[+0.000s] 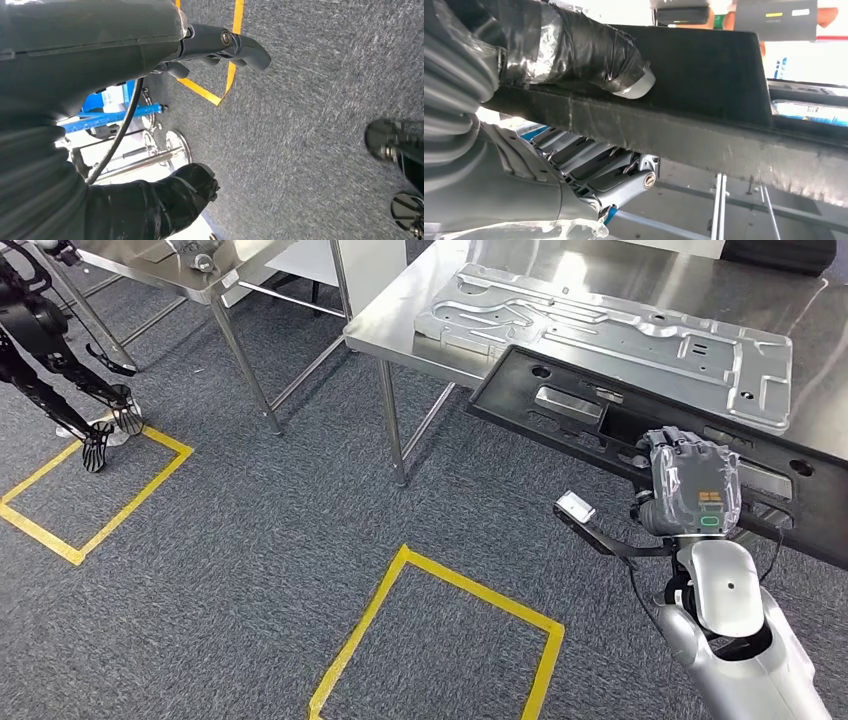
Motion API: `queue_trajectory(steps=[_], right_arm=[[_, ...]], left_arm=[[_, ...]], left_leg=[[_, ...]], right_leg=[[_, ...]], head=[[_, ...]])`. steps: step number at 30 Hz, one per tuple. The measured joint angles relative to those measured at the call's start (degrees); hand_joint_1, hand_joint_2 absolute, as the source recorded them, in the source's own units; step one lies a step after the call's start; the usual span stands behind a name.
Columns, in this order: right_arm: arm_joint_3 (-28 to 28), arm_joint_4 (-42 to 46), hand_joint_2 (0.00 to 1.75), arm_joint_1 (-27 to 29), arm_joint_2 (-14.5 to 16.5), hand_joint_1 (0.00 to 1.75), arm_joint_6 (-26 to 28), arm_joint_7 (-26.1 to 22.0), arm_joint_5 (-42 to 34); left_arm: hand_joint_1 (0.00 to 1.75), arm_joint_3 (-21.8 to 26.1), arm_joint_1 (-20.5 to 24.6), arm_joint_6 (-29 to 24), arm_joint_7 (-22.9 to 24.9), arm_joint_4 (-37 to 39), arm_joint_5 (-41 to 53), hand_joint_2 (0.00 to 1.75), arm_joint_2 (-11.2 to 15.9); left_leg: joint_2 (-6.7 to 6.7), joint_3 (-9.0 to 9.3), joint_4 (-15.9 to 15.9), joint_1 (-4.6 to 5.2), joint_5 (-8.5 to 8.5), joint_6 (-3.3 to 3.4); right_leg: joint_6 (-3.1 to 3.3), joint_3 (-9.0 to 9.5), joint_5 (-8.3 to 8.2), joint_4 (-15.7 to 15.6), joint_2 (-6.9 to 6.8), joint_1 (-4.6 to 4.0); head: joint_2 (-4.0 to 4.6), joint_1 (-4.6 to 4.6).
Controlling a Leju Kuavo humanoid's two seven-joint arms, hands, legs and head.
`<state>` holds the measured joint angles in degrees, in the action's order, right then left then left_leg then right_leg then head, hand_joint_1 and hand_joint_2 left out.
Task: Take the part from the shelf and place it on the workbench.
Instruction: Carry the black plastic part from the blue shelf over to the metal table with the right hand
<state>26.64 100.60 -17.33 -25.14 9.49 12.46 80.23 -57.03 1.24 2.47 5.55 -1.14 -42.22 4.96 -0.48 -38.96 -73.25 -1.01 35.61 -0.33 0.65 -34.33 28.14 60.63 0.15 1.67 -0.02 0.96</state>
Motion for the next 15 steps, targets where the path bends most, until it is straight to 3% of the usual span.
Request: queue_trajectory(steps=[1,2,4,6,8,11,13,15], right_arm=[[0.36,-0.40,1.75,-0.42,0.51,1.75,-0.21,0.02,0.08],[0.74,-0.82,1.75,-0.91,1.08,1.75,-0.42,0.02,0.19],[1.48,-1.59,1.75,-1.90,2.13,1.75,-0.69,0.04,0.45],[2.10,-2.23,1.75,-2.78,2.94,1.75,-0.86,0.08,0.67],[2.68,-2.86,1.75,-3.36,3.45,1.75,-1.02,0.17,0.77],[3.41,-3.51,1.75,-3.95,3.75,1.75,-1.01,0.56,0.79],[3.85,-3.78,1.75,-4.53,3.78,1.75,-0.90,0.95,0.79],[4.25,-4.11,1.75,-4.79,3.79,1.75,-0.83,1.22,0.79]], left_arm=[[0.00,0.00,-0.02,0.13,0.08,0.00,-0.08,1.75,0.12],[0.00,-0.01,-0.05,0.28,0.17,0.00,-0.14,1.75,0.25],[0.00,-0.02,-0.16,0.52,0.33,0.00,-0.23,1.75,0.60],[0.00,-0.02,-0.23,0.65,0.43,-0.02,-0.26,1.75,1.17],[0.00,-0.02,-0.20,0.68,0.49,-0.05,-0.28,1.75,1.63],[0.00,-0.07,-0.18,0.60,0.58,-0.19,-0.37,1.75,1.88],[0.00,-0.11,-0.24,0.60,0.67,-0.31,-0.45,1.75,1.87],[0.00,-0.13,-0.28,0.60,0.74,-0.40,-0.47,1.75,1.86]], left_leg=[[0.02,-1.76,-2.28,0.04,0.00,0.16],[0.06,-2.49,-2.34,0.15,-1.24,0.47],[0.28,-0.81,3.94,0.70,-6.36,1.76],[0.56,1.92,10.62,1.34,-9.58,3.28],[0.68,2.98,12.77,1.72,-9.59,3.94],[0.57,4.29,15.06,1.43,-9.80,3.80],[0.45,5.47,16.37,1.06,-9.92,3.66],[0.43,6.15,16.54,1.01,-9.45,3.76]], right_leg=[[0.21,0.23,0.19,0.00,0.12,-0.25],[0.38,0.55,0.42,0.00,0.30,-0.52],[0.55,1.39,0.98,-0.03,0.64,-0.95],[0.41,1.98,1.47,-0.15,0.81,-1.20],[-0.01,2.14,1.65,-0.45,0.85,-1.09],[-0.86,2.31,2.14,-0.48,0.57,-1.00],[-1.26,0.34,4.05,3.46,0.24,-0.94],[-1.63,-3.83,6.38,10.50,0.19,-0.76]], head=[[0.00,0.00],[0.00,0.01],[0.00,0.01],[0.01,-0.10],[0.01,-0.14],[0.00,-0.12],[0.00,-0.15],[0.00,-0.16]])
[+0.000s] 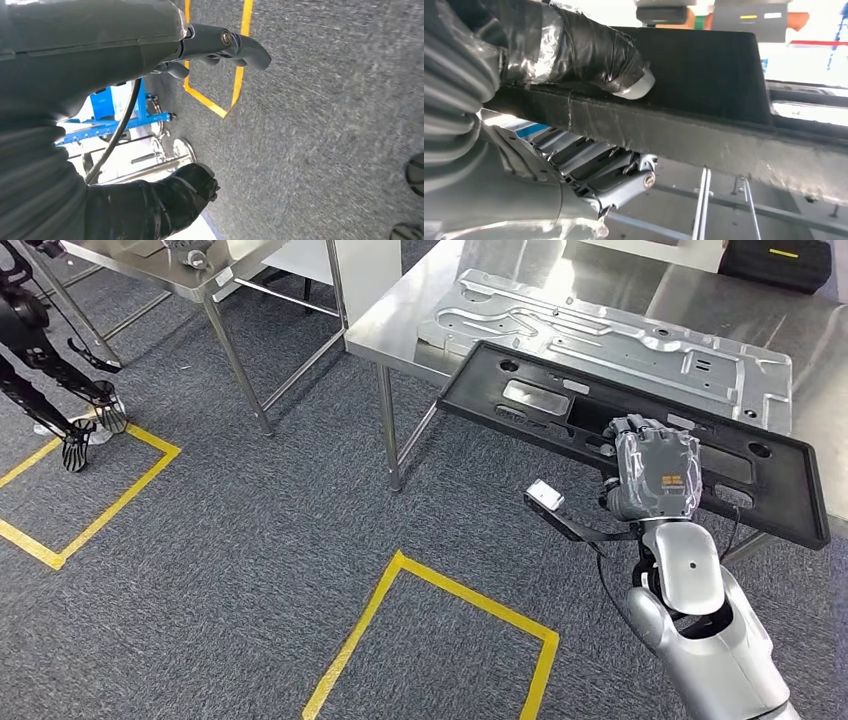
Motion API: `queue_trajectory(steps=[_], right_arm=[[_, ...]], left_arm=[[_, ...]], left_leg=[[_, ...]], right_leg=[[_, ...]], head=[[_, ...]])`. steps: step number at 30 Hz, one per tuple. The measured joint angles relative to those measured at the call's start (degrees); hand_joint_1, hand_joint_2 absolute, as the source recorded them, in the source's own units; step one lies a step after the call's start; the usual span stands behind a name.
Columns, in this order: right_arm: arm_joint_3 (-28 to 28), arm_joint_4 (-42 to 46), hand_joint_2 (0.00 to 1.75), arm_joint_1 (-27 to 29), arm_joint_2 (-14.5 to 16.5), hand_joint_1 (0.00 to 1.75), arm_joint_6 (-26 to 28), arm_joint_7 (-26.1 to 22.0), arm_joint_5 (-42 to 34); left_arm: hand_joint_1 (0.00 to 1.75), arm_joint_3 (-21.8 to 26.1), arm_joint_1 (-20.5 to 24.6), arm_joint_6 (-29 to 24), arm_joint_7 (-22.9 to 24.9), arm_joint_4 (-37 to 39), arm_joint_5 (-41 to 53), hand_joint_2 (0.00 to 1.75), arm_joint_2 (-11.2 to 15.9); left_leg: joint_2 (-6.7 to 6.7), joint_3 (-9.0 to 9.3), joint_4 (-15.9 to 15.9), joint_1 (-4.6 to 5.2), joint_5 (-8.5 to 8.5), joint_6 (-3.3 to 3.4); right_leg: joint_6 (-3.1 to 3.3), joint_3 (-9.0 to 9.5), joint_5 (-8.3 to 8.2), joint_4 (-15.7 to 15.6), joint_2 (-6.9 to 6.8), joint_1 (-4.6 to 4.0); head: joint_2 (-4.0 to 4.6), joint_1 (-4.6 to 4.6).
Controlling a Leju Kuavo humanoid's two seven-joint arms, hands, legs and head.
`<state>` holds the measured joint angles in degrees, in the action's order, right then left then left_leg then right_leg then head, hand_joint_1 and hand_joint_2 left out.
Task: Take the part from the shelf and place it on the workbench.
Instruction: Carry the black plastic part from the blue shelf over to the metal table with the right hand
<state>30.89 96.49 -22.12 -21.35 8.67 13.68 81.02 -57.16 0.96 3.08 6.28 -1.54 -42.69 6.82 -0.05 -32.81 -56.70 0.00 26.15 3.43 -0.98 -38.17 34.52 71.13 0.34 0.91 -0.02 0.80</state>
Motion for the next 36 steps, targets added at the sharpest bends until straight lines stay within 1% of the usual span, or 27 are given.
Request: queue_trajectory(steps=[1,2,3,4,5,6,7,9,11,12,13,15,16,17,18,20,21,22,24,26,28,29,31,32,33,34,36], right_arm=[[0.20,-0.16,1.75,0.04,0.00,1.75,0.02,0.10,0.00],[0.39,-0.29,1.75,0.10,-0.01,1.75,0.02,0.19,0.00],[0.56,-0.37,1.75,0.11,-0.02,1.75,0.03,0.30,0.00],[0.69,-0.41,1.75,0.07,-0.05,1.75,0.03,0.44,0.00],[0.79,-0.48,1.75,-0.01,-0.11,1.75,0.03,0.57,0.00],[0.85,-0.53,1.75,-0.14,-0.23,1.75,0.04,0.68,0.00],[0.89,-0.60,1.75,-0.22,-0.35,1.75,0.05,0.77,0.00],[0.90,-0.68,1.75,-0.23,-0.71,1.75,0.08,0.92,-0.01],[0.80,-0.67,1.75,-0.11,-1.10,1.75,0.09,1.07,-0.03],[0.71,-0.63,1.75,-0.10,-1.33,1.75,0.09,1.12,-0.08],[0.58,-0.58,1.75,-0.07,-1.61,1.75,0.06,1.15,-0.15],[0.24,-0.39,1.75,0.17,-2.33,1.75,-0.13,1.13,-0.46],[0.05,-0.26,1.75,0.39,-2.73,1.75,-0.31,1.03,-0.74],[-0.16,-0.15,1.75,0.62,-3.09,1.75,-0.50,0.90,-1.03],[-0.35,-0.07,1.75,0.80,-3.34,1.75,-0.68,0.77,-1.30],[-0.66,0.16,1.75,0.96,-3.67,1.75,-0.93,0.61,-1.66],[-0.80,0.31,1.75,0.93,-3.79,1.75,-1.02,0.60,-1.74],[-0.91,0.47,1.75,0.91,-3.92,1.75,-1.11,0.58,-1.81],[-1.09,0.68,1.75,0.99,-4.20,1.75,-1.31,0.55,-1.87],[-1.17,0.84,1.75,1.22,-4.44,1.75,-1.41,0.46,-1.88],[-1.25,0.92,1.75,1.16,-4.74,1.75,-1.43,0.31,-1.82],[-1.29,0.92,1.75,1.12,-4.93,1.75,-1.44,0.25,-1.79],[-1.37,0.91,1.75,1.31,-5.28,1.75,-1.46,0.19,-1.75],[-1.38,0.90,1.75,1.49,-5.39,1.75,-1.49,0.19,-1.68],[-1.38,0.89,1.75,1.64,-5.45,1.75,-1.52,0.25,-1.52],[-1.38,0.88,1.75,1.73,-5.49,1.75,-1.55,0.37,-1.23],[-1.37,0.81,1.75,1.99,-5.58,1.75,-1.57,0.75,-0.44]], left_arm=[[0.00,-0.01,-0.01,-0.01,0.01,-0.07,0.00,1.75,-0.01],[0.00,-0.02,-0.01,-0.03,0.01,-0.16,0.00,1.75,-0.03],[0.00,-0.04,-0.02,-0.07,0.01,-0.25,0.00,1.75,-0.07],[0.00,-0.07,-0.02,-0.11,0.01,-0.32,0.01,1.75,-0.10],[0.00,-0.12,-0.07,-0.17,0.01,-0.38,0.01,1.75,-0.07],[0.00,-0.19,-0.10,-0.23,0.00,-0.44,0.02,1.75,-0.03],[0.00,-0.27,-0.10,-0.28,-0.01,-0.49,0.02,1.75,0.00],[0.00,-0.47,-0.05,-0.35,-0.11,-0.60,0.03,1.75,0.01],[0.00,-0.70,0.01,-0.44,-0.29,-0.68,0.07,1.75,-0.03],[0.00,-0.83,0.03,-0.53,-0.40,-0.71,0.10,1.75,-0.05],[0.00,-0.97,0.03,-0.64,-0.54,-0.73,0.14,1.75,-0.09],[0.00,-1.26,-0.03,-0.90,-0.85,-0.75,0.19,1.75,-0.21],[0.00,-1.38,-0.09,-1.01,-1.00,-0.75,0.19,1.75,-0.31],[0.00,-1.48,-0.18,-1.09,-1.14,-0.75,0.18,1.75,-0.43],[0.00,-1.57,-0.30,-1.14,-1.23,-0.75,0.16,1.75,-0.56],[0.00,-1.72,-0.58,-1.19,-1.40,-0.75,0.09,1.75,-0.70],[0.00,-1.80,-0.67,-1.19,-1.44,-0.74,0.06,1.75,-0.72],[0.00,-1.86,-0.68,-1.19,-1.50,-0.73,0.03,1.75,-0.71],[0.00,-1.93,-0.58,-1.17,-1.61,-0.71,-0.04,1.75,-0.71],[0.00,-1.99,-0.56,-1.07,-1.73,-0.71,-0.28,1.75,-0.77],[0.00,-2.03,-0.66,-0.91,-1.82,-0.71,-0.51,1.75,-0.91],[0.00,-2.03,-0.71,-0.86,-1.85,-0.71,-0.56,1.75,-0.99],[0.00,-2.04,-0.73,-0.80,-1.85,-0.71,-0.60,1.75,-1.11],[0.00,-2.05,-0.74,-0.78,-1.85,-0.71,-0.66,1.75,-1.17],[0.00,-2.06,-0.75,-0.74,-1.85,-0.71,-0.76,1.75,-1.21],[0.00,-2.07,-0.75,-0.67,-1.85,-0.71,-0.88,1.75,-1.22],[0.00,-2.08,-0.89,-0.48,-1.79,-0.70,-1.10,1.75,-1.21]], left_leg=[[0.02,0.37,-0.05,-0.04,0.36,-0.04],[0.04,0.80,-0.16,-0.11,0.78,-0.13],[0.07,1.29,-0.36,-0.22,1.28,-0.31],[0.08,1.81,-0.67,-0.34,1.90,-0.59],[0.11,2.14,-1.02,-0.37,2.55,-0.97],[0.12,2.31,-1.42,-0.35,3.15,-1.38],[0.11,2.34,-1.70,-0.29,3.57,-1.75],[0.03,2.33,-1.78,-0.20,3.94,-2.28],[-0.07,2.41,-2.23,-0.27,4.56,-2.74],[-0.11,1.84,-3.74,-0.32,5.27,-2.98],[-0.10,0.44,-6.50,-0.39,6.33,-3.20],[-0.10,-4.35,-14.28,-0.50,8.50,-3.48],[-0.10,-6.72,-17.36,-0.53,8.76,-3.50],[-0.10,-8.24,-18.55,-0.53,7.86,-3.39],[-0.08,-8.69,-17.56,-0.52,5.78,-3.16],[0.04,-7.03,-11.02,-0.33,0.18,-2.36],[0.10,-5.81,-7.90,-0.10,-1.53,-1.92],[0.12,-4.66,-5.44,0.14,-1.96,-1.50],[0.07,-3.25,-3.15,0.48,-0.89,-0.93],[0.10,-1.70,-1.44,0.37,-0.38,-0.51],[0.16,0.15,-0.19,0.20,-0.05,-0.06],[0.18,0.87,0.13,0.18,0.29,0.10],[0.31,2.16,0.26,0.16,1.34,0.22],[0.40,3.00,0.26,0.14,2.05,0.15],[0.47,3.98,0.25,0.10,2.84,0.00],[0.51,5.14,0.23,0.05,3.73,-0.21],[0.46,7.24,0.06,0.00,5.68,-0.77]], right_leg=[[-0.22,-1.76,0.13,2.44,-0.01,0.15],[-0.44,-2.63,-0.89,2.96,-0.04,0.33],[-0.66,-2.40,-3.04,1.23,-0.12,0.51],[-0.88,-1.30,-5.67,-2.25,-0.27,0.68],[-1.01,-0.03,-7.50,-5.43,-0.43,0.67],[-0.85,1.22,-8.39,-8.21,-0.51,0.62],[-0.53,1.93,-8.40,-9.69,-0.52,0.50],[0.44,2.39,-7.49,-10.22,-0.26,0.26],[1.22,2.97,-7.19,-10.52,-0.10,0.36],[1.60,3.50,-7.00,-10.82,-0.06,0.47],[1.93,4.09,-6.77,-11.08,-0.06,0.53],[2.32,4.98,-6.12,-11.26,-0.04,0.39],[2.37,5.46,-5.70,-11.27,0.01,0.30],[2.39,6.04,-5.22,-11.27,0.11,0.22],[2.37,6.75,-4.68,-11.28,0.25,0.15],[2.26,8.18,-3.55,-11.41,0.54,0.11],[2.05,8.75,-3.04,-11.56,0.67,0.04],[1.75,9.11,-2.68,-11.83,0.75,0.07],[0.92,9.94,-2.73,-12.22,0.76,0.05],[0.24,10.28,-3.15,-11.59,0.54,0.13],[-0.21,8.27,-2.74,-7.75,0.30,0.26],[-0.41,6.24,-1.95,-4.62,0.21,0.33],[-0.73,1.42,0.68,0.99,0.17,0.38],[-0.85,-0.40,1.69,2.07,0.12,0.42],[-0.94,-1.46,1.82,1.52,0.05,0.48],[-0.99,-1.78,0.54,-0.62,-0.06,0.55],[-1.03,-1.57,-5.94,-6.48,-0.53,0.61]], head=[[0.00,-0.01],[0.00,-0.01],[0.00,-0.01],[0.00,-0.01],[0.00,-0.03],[-0.01,-0.05],[-0.01,-0.05],[-0.01,-0.03],[0.00,0.01],[0.00,0.06],[0.00,0.10],[0.00,0.16],[0.00,0.16],[0.00,0.16],[0.00,0.16],[0.00,0.15],[0.01,0.13],[0.01,0.13],[0.01,0.12],[0.00,0.10],[0.00,0.07],[0.00,0.05],[0.00,0.07],[0.00,0.08],[0.00,0.07],[0.00,0.07],[0.00,0.10]])
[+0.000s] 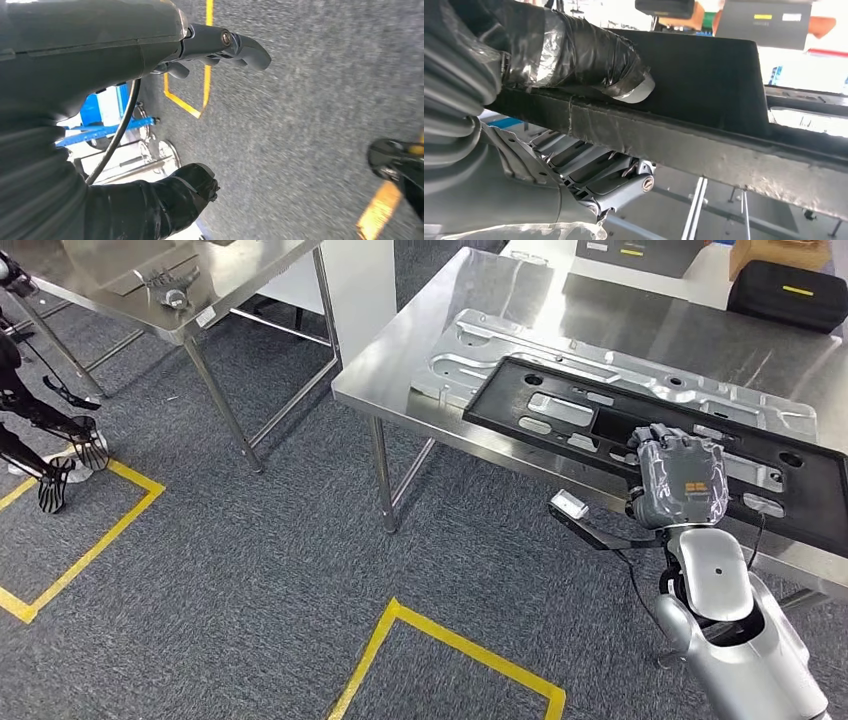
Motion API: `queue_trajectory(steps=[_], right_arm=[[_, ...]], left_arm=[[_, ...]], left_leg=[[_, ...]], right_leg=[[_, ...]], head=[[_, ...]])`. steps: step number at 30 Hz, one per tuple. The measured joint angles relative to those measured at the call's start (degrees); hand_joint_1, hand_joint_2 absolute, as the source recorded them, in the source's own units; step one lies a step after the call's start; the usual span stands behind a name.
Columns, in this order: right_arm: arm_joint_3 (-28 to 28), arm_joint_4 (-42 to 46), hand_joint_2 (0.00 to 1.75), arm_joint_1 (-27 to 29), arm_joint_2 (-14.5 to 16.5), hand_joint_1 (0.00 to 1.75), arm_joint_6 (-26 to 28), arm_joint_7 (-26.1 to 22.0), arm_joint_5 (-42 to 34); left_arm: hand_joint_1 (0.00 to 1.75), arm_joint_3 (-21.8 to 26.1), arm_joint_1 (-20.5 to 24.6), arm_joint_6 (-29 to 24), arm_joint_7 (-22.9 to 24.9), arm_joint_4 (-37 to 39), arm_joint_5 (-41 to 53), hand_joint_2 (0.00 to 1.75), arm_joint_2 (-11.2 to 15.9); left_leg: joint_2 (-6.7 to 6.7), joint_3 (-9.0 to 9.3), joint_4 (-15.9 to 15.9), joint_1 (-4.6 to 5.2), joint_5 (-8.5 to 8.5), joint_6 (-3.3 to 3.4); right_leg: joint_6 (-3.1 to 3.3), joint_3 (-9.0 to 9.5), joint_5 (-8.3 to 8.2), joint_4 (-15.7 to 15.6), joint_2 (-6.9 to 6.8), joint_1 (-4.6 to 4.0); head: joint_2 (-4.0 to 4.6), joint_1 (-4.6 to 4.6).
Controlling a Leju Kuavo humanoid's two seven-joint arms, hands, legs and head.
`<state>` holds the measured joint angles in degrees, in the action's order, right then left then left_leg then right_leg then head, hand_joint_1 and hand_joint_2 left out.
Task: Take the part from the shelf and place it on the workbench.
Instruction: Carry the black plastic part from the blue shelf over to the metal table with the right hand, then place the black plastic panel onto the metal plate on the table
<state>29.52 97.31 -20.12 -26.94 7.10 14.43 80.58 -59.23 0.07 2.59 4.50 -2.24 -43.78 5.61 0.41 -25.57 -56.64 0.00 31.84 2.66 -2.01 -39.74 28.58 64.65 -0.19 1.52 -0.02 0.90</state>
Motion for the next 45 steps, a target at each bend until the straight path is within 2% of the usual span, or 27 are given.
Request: queue_trajectory(steps=[2,5,6,8,10,12,13,14,16,17,18,21,23,24,26,27,28,29,32,33,34,36,38,41,43,44,45], right_arm=[[0.04,-0.14,1.75,0.34,-0.06,1.75,-0.02,0.33,0.61],[-0.02,-0.15,1.75,0.36,-0.09,1.75,-0.05,0.57,0.96],[-0.05,-0.10,1.75,0.28,-0.10,1.75,-0.03,0.61,1.03],[-0.09,-0.05,1.75,0.30,-0.09,1.75,-0.02,0.62,1.13],[-0.08,-0.09,1.75,0.42,-0.08,1.75,-0.02,0.69,1.16],[-0.08,-0.13,1.75,0.54,-0.08,1.75,-0.01,0.91,1.18],[-0.08,-0.16,1.75,0.62,-0.08,1.75,-0.01,1.07,1.20],[-0.08,-0.20,1.75,0.70,-0.07,1.75,0.01,1.20,1.23],[-0.07,-0.45,1.75,1.02,-0.02,1.75,0.06,1.46,1.33],[-0.06,-0.58,1.75,1.18,0.05,1.75,0.09,1.57,1.39],[-0.08,-0.70,1.75,1.42,0.12,1.75,0.13,1.68,1.44],[-0.24,-0.81,1.75,1.89,0.21,1.75,0.22,2.12,1.59],[-0.30,-1.01,1.75,2.11,0.21,1.75,0.30,2.34,1.72],[-0.31,-1.16,1.75,2.29,0.21,1.75,0.34,2.38,1.78],[-0.42,-1.55,1.75,3.00,0.21,1.75,0.43,2.46,1.90],[-0.52,-1.74,1.75,3.49,0.20,1.75,0.48,2.48,1.95],[-0.67,-1.94,1.75,4.03,0.19,1.75,0.53,2.49,1.98],[-0.87,-2.11,1.75,4.57,0.16,1.75,0.60,2.49,2.00],[-1.54,-2.68,1.75,5.97,0.08,1.75,0.83,2.49,2.01],[-1.71,-2.80,1.75,6.21,0.04,1.75,0.91,2.48,2.01],[-1.92,-2.87,1.75,6.29,0.02,1.75,0.99,2.48,2.02],[-2.45,-2.87,1.75,6.26,-0.02,1.75,1.10,2.49,2.04],[-2.96,-2.94,1.75,6.31,-0.03,1.75,1.16,2.51,2.07],[-3.37,-3.33,1.75,6.88,-0.01,1.75,1.16,2.43,2.08],[-3.66,-3.73,1.75,7.36,0.03,1.75,1.16,2.38,2.08],[-3.84,-3.91,1.75,7.54,0.07,1.75,1.16,2.36,2.08],[-4.06,-4.08,1.75,7.68,0.12,1.75,1.16,2.33,2.06]], left_arm=[[0.00,-0.02,0.02,0.21,0.14,0.02,-0.09,1.75,0.03],[0.00,-0.07,0.45,0.35,0.28,0.03,-0.11,1.75,0.00],[0.00,-0.08,0.62,0.38,0.29,0.02,-0.11,1.75,-0.03],[0.00,-0.09,0.85,0.47,0.29,0.00,-0.13,1.75,-0.07],[0.00,-0.12,0.72,0.51,0.34,-0.01,-0.20,1.75,-0.07],[0.00,-0.19,0.47,0.51,0.43,-0.01,-0.27,1.75,0.00],[0.00,-0.23,0.33,0.51,0.48,-0.01,-0.28,1.75,0.06],[0.00,-0.26,0.17,0.53,0.54,-0.01,-0.30,1.75,0.15],[0.00,-0.31,-0.16,0.59,0.69,0.02,-0.38,1.75,0.50],[0.00,-0.33,-0.25,0.63,0.75,0.02,-0.41,1.75,0.67],[0.00,-0.35,-0.28,0.65,0.80,0.03,-0.44,1.75,0.83],[0.00,-0.42,-0.24,0.66,0.85,0.03,-0.43,1.75,0.92],[0.00,-0.47,-0.22,0.66,0.88,0.03,-0.42,1.75,0.95],[0.00,-0.49,-0.17,0.66,0.90,0.02,-0.41,1.75,0.96],[0.00,-0.52,0.01,0.66,0.93,0.01,-0.42,1.75,0.97],[0.00,-0.54,0.02,0.66,0.96,0.01,-0.43,1.75,0.97],[0.00,-0.56,-0.01,0.66,0.99,0.01,-0.44,1.75,0.98],[0.00,-0.59,-0.06,0.66,1.03,0.01,-0.46,1.75,0.99],[0.00,-0.68,-0.28,0.66,1.14,-0.03,-0.52,1.75,0.94],[0.00,-0.69,-0.24,0.66,1.15,-0.06,-0.54,1.75,0.91],[0.00,-0.70,-0.04,0.66,1.16,-0.09,-0.54,1.75,0.90],[0.00,-0.73,0.23,0.67,1.17,-0.11,-0.54,1.75,0.95],[0.00,-0.74,0.50,0.68,1.19,-0.15,-0.55,1.75,1.00],[0.00,-0.78,0.55,0.68,1.34,-0.21,-0.54,1.75,1.04],[0.00,-0.81,0.35,0.69,1.48,-0.21,-0.51,1.75,1.06],[0.00,-0.83,0.24,0.72,1.46,-0.21,-0.50,1.75,1.08],[0.00,-0.85,0.11,0.79,1.36,-0.21,-0.50,1.75,1.09]], left_leg=[[-0.07,1.15,-0.07,0.04,1.53,-0.69],[-0.22,0.71,-2.02,-0.03,0.81,-1.64],[-0.25,-0.78,-4.81,-0.08,-0.37,-1.94],[-0.25,-6.15,-12.54,-0.22,-1.33,-2.44],[-0.25,-11.59,-17.83,-0.28,1.80,-2.70],[-0.25,-14.66,-17.65,-0.28,5.20,-2.62],[-0.25,-15.20,-15.60,-0.23,4.90,-2.41],[-0.24,-15.31,-12.50,-0.10,2.59,-2.03],[0.03,-15.16,-5.84,0.44,-5.76,-0.97],[0.30,-14.94,-3.81,0.69,-8.87,-0.57],[0.56,-14.68,-2.69,0.86,-10.41,-0.28],[0.71,-11.90,-1.30,0.69,-9.61,0.15],[0.71,-9.71,-0.58,0.55,-8.74,0.52],[0.77,-8.84,-0.47,0.57,-8.03,0.68],[0.97,-6.97,-0.42,0.57,-6.34,0.78],[1.07,-5.82,-0.42,0.58,-5.40,0.77],[1.13,-4.49,-0.42,0.60,-4.39,0.73],[1.15,-3.10,-0.42,0.64,-3.31,0.63],[1.29,0.06,-0.60,0.74,-0.12,0.05],[1.29,0.79,-0.76,0.71,0.53,-0.24],[1.26,1.21,-1.11,0.69,0.73,-0.60],[0.93,0.87,-3.46,0.62,-0.05,-1.27],[0.62,-2.38,-8.97,0.45,-0.17,-1.87],[0.32,-9.41,-16.87,-0.20,4.20,-2.80],[0.15,-11.82,-16.03,-0.57,4.64,-3.25],[0.05,-11.94,-13.38,-0.72,2.67,-3.41],[-0.06,-11.62,-9.71,-0.88,-0.75,-3.57]], right_leg=[[0.80,0.43,-4.54,-3.05,-0.45,-0.46],[2.47,1.58,-4.07,-3.72,-0.25,-0.73],[2.86,2.32,-3.71,-4.13,-0.17,-0.63],[3.39,4.28,-2.80,-5.18,-0.05,-0.44],[3.57,6.48,-1.49,-5.83,0.15,-0.39],[3.55,8.81,0.13,-6.07,0.41,-0.37],[3.51,10.03,1.01,-6.13,0.50,-0.38],[3.44,11.25,1.92,-6.18,0.56,-0.42],[3.08,13.10,3.67,-6.30,0.77,-0.53],[2.77,13.77,4.49,-6.53,0.91,-0.59],[2.43,14.44,4.92,-6.57,1.05,-0.66],[1.42,14.70,3.58,-3.78,1.06,-0.68],[0.98,11.19,2.77,2.12,0.84,-0.56],[0.81,8.83,3.64,5.13,0.74,-0.57],[0.46,4.49,8.12,8.33,0.67,-0.58],[0.36,3.04,10.20,8.17,0.64,-0.59],[0.37,2.13,10.88,6.77,0.60,-0.61],[0.52,1.66,9.40,4.30,0.57,-0.68],[1.67,1.69,-2.58,-2.89,0.44,-1.29],[2.12,2.05,-4.59,-3.67,0.45,-1.49],[2.54,2.62,-4.32,-3.87,0.50,-1.65],[3.41,4.22,-3.48,-4.59,0.65,-1.39],[4.02,6.00,-2.75,-5.49,0.63,-1.07],[4.11,8.30,-1.14,-6.13,0.60,-0.80],[3.77,9.94,0.05,-6.14,0.66,-0.46],[3.51,10.83,0.67,-6.13,0.68,-0.25],[3.20,11.53,1.29,-6.13,0.67,-0.08]], head=[[0.00,0.08],[-0.01,0.09],[-0.01,0.13],[-0.01,0.22],[0.00,0.27],[0.00,0.27],[0.00,0.27],[0.00,0.26],[0.00,0.25],[0.00,0.23],[0.00,0.23],[-0.01,0.20],[-0.01,0.15],[0.00,0.13],[0.00,0.14],[0.00,0.13],[0.00,0.13],[0.00,0.13],[0.00,0.17],[-0.01,0.19],[-0.01,0.23],[-0.01,0.22],[0.00,0.36],[0.00,0.51],[0.00,0.52],[0.00,0.53],[0.00,0.53]])
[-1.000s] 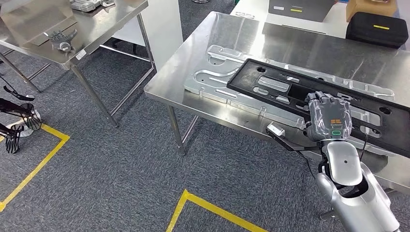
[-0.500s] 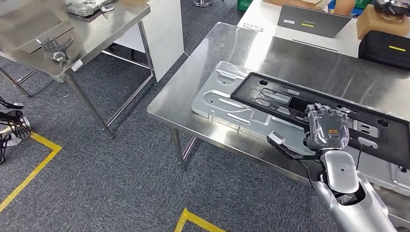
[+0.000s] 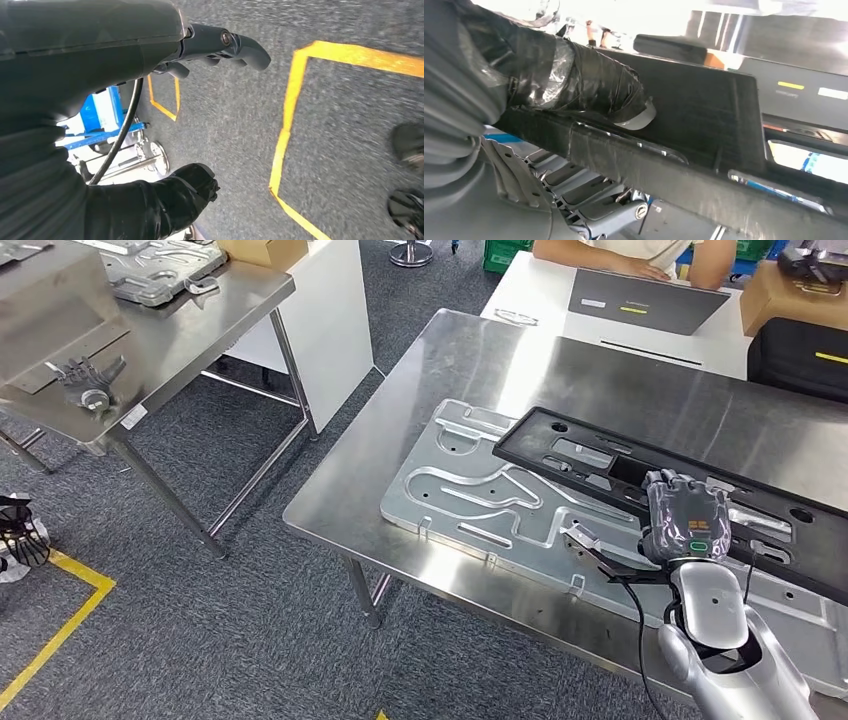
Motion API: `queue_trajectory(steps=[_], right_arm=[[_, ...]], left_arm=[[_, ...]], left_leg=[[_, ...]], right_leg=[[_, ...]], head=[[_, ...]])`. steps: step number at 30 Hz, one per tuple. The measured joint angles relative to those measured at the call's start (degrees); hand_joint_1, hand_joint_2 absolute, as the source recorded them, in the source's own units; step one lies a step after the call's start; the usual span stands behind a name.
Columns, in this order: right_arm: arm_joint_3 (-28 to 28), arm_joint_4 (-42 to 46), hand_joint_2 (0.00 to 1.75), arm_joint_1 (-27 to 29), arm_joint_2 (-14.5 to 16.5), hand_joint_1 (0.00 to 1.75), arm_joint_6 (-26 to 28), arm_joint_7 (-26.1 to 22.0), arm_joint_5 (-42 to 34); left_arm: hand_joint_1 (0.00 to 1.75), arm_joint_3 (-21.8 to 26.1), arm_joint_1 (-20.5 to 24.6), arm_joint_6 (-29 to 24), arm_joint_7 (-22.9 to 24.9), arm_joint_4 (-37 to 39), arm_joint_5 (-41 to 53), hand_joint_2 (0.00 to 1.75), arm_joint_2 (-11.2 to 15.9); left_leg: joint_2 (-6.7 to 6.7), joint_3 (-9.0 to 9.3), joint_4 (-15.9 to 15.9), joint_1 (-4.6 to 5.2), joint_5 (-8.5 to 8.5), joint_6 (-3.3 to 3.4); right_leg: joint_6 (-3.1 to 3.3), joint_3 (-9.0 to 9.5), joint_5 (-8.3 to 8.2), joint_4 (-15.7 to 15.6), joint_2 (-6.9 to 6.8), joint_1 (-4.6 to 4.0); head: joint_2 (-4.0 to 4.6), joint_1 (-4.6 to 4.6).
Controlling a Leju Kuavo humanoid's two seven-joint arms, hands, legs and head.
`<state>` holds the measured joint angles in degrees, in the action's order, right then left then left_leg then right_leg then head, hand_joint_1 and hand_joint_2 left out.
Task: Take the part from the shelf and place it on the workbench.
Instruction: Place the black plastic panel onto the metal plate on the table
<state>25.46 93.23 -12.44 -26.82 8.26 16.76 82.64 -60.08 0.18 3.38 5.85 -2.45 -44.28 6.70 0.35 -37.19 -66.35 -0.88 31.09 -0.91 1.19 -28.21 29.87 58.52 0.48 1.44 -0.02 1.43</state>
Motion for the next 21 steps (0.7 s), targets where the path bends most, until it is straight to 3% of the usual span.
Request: queue_trajectory(steps=[1,3,7,8,10,12,17,20,21], right_arm=[[-0.22,-0.16,1.75,0.16,0.08,1.75,0.01,-0.05,-0.03],[-0.73,-0.43,1.75,0.54,0.23,1.75,0.09,-0.16,-0.18],[-1.65,-0.72,1.75,1.24,0.39,1.75,0.21,-0.50,-0.41],[-1.85,-0.77,1.75,1.33,0.39,1.75,0.22,-0.52,-0.42],[-2.14,-0.93,1.75,1.54,0.40,1.75,0.24,-0.64,-0.45],[-2.22,-1.09,1.75,1.70,0.41,1.75,0.24,-0.73,-0.47],[-2.23,-1.14,1.75,1.82,0.41,1.75,0.24,-0.75,-0.50],[-2.24,-1.34,0.44,2.21,0.49,0.44,0.24,-0.85,-0.55],[-2.27,-1.47,0.00,2.38,0.55,0.00,0.24,-1.00,-0.58]], left_arm=[[0.00,-0.02,-0.12,0.09,-0.20,-0.01,0.00,1.75,0.02],[0.00,-0.08,-0.14,0.27,-0.59,-0.05,-0.02,1.75,0.08],[0.00,-0.31,-0.11,0.46,-0.77,-0.11,-0.04,1.75,0.21],[0.00,-0.37,-0.10,0.55,-0.79,-0.13,-0.05,1.75,0.21],[0.00,-0.44,-0.05,0.83,-0.92,-0.16,-0.11,1.75,0.22],[0.00,-0.46,-0.03,1.01,-1.05,-0.17,-0.19,1.75,0.22],[0.00,-0.46,-0.03,1.06,-1.10,-0.17,-0.23,1.75,0.22],[0.00,-0.47,-0.04,1.19,-1.21,-0.19,-0.37,1.75,0.22],[0.00,-0.49,-0.05,1.35,-1.23,-0.20,-0.50,1.75,0.22]], left_leg=[[-0.18,0.27,3.20,-0.06,-3.12,-0.09],[-0.46,0.64,6.45,0.04,-6.79,0.29],[-0.27,1.28,7.11,0.21,-7.16,2.00],[-0.25,1.51,7.42,0.15,-7.17,2.40],[-0.25,1.82,7.64,0.26,-6.88,3.10],[-0.23,1.94,7.64,0.41,-6.64,3.39],[-0.21,2.01,7.64,0.46,-6.55,3.43],[-0.07,2.29,7.64,0.63,-6.28,3.47],[0.00,2.80,7.63,0.77,-5.94,3.43]], right_leg=[[-0.36,0.74,0.65,0.12,0.01,0.11],[-1.25,1.32,1.75,0.18,-0.03,0.02],[-2.61,1.58,3.25,0.47,-0.25,0.07],[-2.75,0.70,4.37,2.41,-0.29,0.14],[-2.91,-3.19,7.48,9.26,-0.32,0.15],[-3.01,-6.20,9.28,14.14,-0.31,0.11],[-3.03,-7.20,9.53,15.52,-0.31,0.10],[-2.98,-8.81,8.62,16.80,-0.32,0.07],[-2.63,-8.10,5.60,13.40,-0.33,-0.04]], head=[[0.00,0.00],[0.00,0.00],[0.00,-0.02],[0.00,-0.03],[0.00,-0.04],[0.00,-0.03],[0.00,-0.03],[0.00,-0.03],[0.00,-0.03]])
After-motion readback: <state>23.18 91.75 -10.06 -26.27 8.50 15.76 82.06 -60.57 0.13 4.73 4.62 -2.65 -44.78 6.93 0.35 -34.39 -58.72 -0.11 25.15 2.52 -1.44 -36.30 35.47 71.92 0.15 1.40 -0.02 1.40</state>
